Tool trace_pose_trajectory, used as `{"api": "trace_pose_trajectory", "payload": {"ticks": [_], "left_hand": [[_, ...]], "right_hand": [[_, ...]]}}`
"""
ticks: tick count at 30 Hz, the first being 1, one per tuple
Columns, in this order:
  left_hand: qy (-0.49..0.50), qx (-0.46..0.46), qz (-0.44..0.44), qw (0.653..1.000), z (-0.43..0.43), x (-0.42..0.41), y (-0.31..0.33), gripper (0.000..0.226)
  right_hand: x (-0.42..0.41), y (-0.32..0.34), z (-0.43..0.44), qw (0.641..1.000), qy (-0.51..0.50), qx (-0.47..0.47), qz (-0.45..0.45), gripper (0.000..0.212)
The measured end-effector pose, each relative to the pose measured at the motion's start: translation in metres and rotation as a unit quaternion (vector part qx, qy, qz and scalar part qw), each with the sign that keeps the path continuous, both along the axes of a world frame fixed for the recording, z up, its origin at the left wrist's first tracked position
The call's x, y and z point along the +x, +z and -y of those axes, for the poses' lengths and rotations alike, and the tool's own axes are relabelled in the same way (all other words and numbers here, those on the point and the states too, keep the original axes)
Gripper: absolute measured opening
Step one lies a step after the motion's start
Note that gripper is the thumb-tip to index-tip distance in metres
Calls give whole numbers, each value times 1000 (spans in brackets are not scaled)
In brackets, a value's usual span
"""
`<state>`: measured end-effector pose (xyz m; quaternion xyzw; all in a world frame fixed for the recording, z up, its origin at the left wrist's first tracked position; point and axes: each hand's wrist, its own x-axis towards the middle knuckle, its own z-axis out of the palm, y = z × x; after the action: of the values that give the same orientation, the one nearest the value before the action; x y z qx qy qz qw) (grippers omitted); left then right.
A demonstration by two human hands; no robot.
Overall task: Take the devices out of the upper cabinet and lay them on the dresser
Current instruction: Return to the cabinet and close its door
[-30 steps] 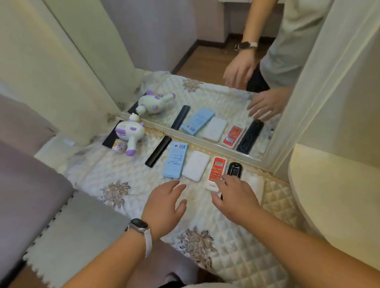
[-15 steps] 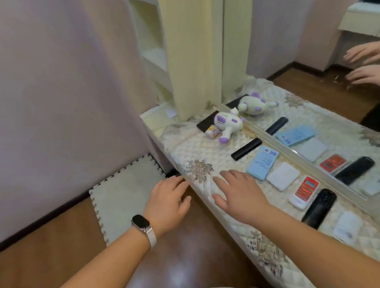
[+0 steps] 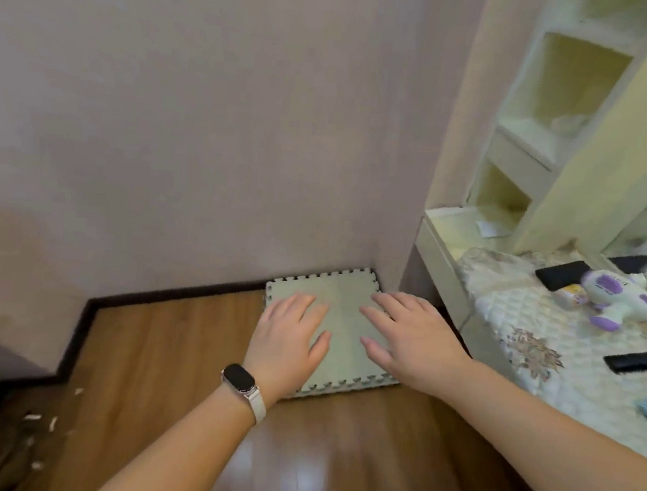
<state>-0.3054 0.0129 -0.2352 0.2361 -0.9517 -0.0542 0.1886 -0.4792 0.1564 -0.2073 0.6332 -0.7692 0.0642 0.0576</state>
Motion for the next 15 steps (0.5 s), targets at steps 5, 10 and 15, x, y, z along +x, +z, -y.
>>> {"api": "trace_pose_trajectory", "payload": {"ticks": [5, 10, 15], "left_hand": [[111, 20, -14, 993, 46, 76, 15, 44], [196, 30, -28, 980, 80, 136, 27, 46], [279, 18, -27, 960, 112, 178, 37, 45]], "right_hand": [[48, 9, 87, 997, 78, -2, -5, 51], [86, 19, 158, 986, 163, -32, -12, 50], [120, 28, 226, 966, 246, -77, 8, 51]]}}
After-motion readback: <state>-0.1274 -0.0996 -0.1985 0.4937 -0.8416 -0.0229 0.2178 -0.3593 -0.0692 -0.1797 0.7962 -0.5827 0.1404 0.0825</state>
